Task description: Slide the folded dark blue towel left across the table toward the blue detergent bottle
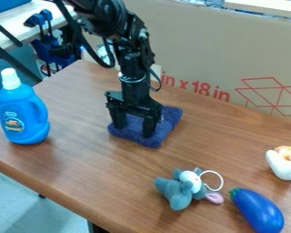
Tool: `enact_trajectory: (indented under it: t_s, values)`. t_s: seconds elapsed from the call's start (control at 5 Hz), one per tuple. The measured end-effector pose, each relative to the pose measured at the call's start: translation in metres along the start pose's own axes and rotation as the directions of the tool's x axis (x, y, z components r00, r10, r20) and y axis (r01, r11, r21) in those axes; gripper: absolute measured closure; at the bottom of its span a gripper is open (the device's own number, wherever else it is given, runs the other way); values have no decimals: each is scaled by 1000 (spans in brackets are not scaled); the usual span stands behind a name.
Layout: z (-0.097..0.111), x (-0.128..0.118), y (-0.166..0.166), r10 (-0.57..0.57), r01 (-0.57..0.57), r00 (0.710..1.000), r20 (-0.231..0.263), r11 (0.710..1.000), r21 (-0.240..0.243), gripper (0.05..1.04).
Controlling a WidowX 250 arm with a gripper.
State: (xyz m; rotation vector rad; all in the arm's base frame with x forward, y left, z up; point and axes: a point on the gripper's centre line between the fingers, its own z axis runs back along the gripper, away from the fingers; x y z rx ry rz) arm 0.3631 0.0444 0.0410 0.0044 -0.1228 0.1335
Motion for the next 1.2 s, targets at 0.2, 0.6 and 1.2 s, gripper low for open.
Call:
enact_trajectory:
  t_s: [0.2, 0.6, 1.2]
  values:
    - [42, -6, -3, 17, -19, 995, 103, 1000, 10, 82]
    - [131, -26, -9, -129, 122, 976, 174, 991, 54, 82]
    - [112, -123, 7, -201, 206, 913, -355, 978, -23, 82]
